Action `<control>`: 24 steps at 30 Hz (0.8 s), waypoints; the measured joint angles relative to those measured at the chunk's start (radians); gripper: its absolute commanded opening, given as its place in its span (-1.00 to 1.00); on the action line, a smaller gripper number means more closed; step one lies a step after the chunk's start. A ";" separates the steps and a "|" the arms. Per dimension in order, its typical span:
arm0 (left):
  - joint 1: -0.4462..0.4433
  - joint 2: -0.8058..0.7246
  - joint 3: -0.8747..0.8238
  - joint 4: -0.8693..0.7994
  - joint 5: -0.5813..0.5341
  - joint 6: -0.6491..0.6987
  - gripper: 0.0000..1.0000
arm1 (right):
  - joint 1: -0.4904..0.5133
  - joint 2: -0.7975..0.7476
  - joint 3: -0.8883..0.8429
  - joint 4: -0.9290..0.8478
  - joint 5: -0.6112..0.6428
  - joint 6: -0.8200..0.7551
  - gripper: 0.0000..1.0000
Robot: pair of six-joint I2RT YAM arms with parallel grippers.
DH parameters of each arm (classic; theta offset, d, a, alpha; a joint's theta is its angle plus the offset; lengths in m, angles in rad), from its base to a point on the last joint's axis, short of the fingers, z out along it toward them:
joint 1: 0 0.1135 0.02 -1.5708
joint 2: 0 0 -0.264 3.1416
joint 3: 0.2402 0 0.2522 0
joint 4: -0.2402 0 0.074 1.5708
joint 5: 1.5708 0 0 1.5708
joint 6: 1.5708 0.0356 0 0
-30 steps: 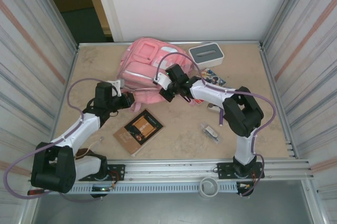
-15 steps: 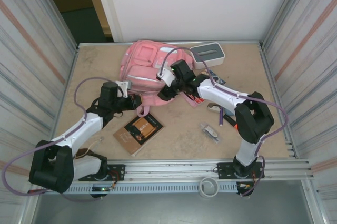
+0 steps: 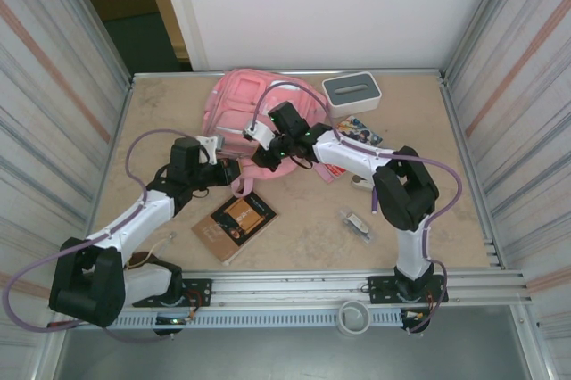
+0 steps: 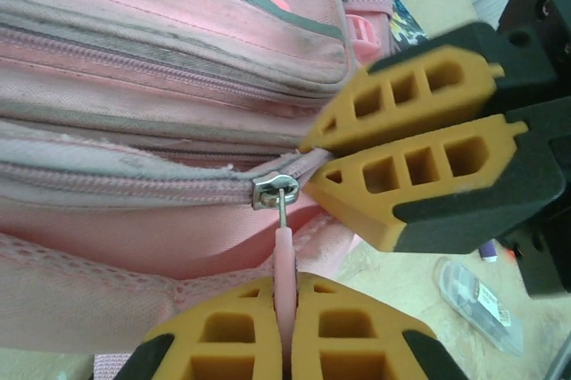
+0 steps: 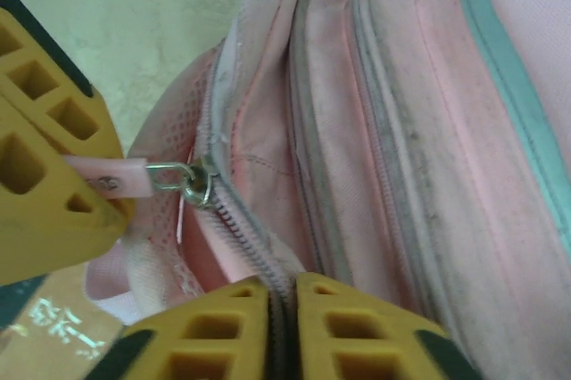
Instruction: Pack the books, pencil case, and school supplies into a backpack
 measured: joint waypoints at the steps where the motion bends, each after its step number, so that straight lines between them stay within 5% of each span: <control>1: 0.000 -0.001 0.000 -0.003 -0.008 0.000 -1.00 | -0.003 -0.007 -0.013 0.005 -0.007 0.000 -1.00; 13: 0.095 -0.099 -0.032 -0.044 -0.069 -0.005 -1.00 | -0.095 -0.125 -0.148 0.012 -0.039 -0.004 -0.99; 20: 0.034 -0.081 -0.032 -0.042 -0.060 -0.004 -1.00 | -0.104 -0.129 -0.139 -0.040 0.010 0.026 -0.13; 24: -0.009 -0.064 -0.032 -0.037 -0.047 -0.004 -1.00 | -0.098 -0.150 -0.139 -0.027 0.016 0.060 0.12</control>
